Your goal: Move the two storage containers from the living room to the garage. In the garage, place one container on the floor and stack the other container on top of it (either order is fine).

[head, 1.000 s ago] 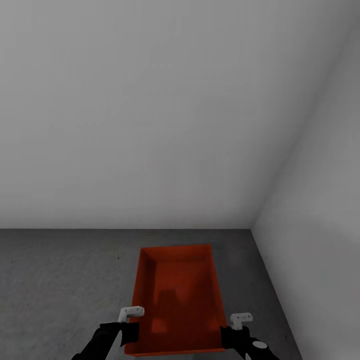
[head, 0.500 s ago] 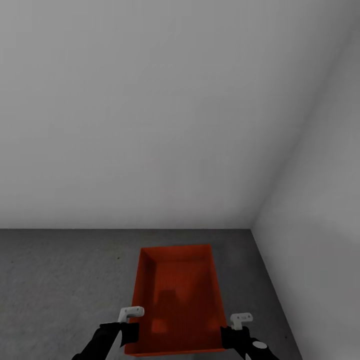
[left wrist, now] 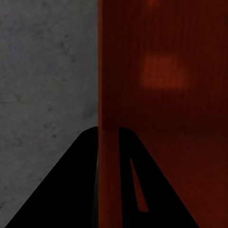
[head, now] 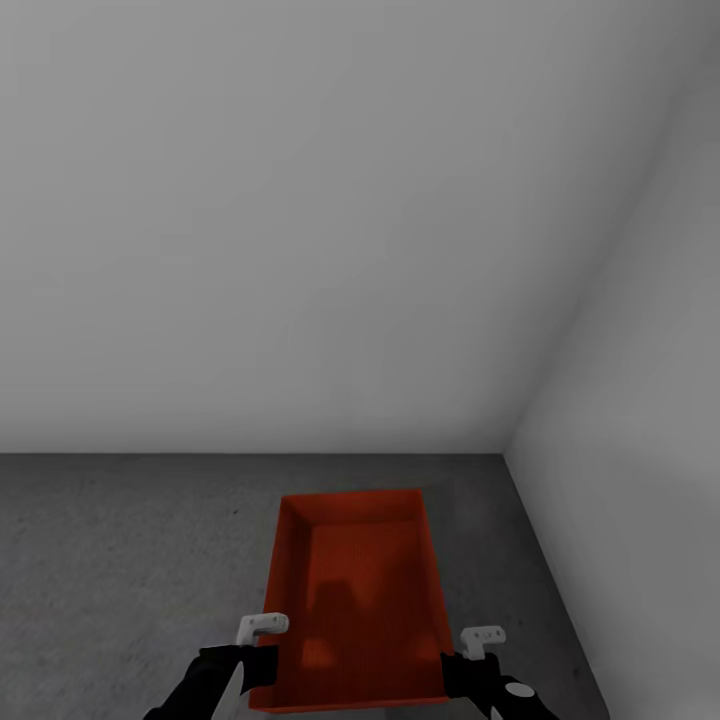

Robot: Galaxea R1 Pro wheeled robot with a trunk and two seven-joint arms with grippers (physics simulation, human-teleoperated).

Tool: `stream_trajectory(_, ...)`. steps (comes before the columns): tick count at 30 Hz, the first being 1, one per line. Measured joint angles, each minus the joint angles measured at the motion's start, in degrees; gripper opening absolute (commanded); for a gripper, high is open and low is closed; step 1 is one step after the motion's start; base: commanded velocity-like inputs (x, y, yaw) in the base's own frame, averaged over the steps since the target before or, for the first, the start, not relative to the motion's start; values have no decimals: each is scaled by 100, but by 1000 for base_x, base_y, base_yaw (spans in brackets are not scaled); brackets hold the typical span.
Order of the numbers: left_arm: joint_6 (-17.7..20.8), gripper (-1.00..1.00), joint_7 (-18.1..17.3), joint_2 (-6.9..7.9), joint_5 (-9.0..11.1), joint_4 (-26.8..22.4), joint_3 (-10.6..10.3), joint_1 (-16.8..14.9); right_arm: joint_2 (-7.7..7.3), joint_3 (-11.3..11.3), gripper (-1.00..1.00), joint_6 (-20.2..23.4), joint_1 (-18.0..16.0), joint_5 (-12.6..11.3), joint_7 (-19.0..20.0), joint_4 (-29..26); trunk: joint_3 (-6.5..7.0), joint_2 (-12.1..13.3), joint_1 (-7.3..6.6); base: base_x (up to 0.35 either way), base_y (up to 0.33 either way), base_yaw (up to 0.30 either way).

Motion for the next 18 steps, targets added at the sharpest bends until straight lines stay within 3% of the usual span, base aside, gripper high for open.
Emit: stream_trajectory(18,8,-100,0,-4,-9,-8,3,0,-2,2,-100,0,0,-5,3,0,-288,-643,352,0,0,0)
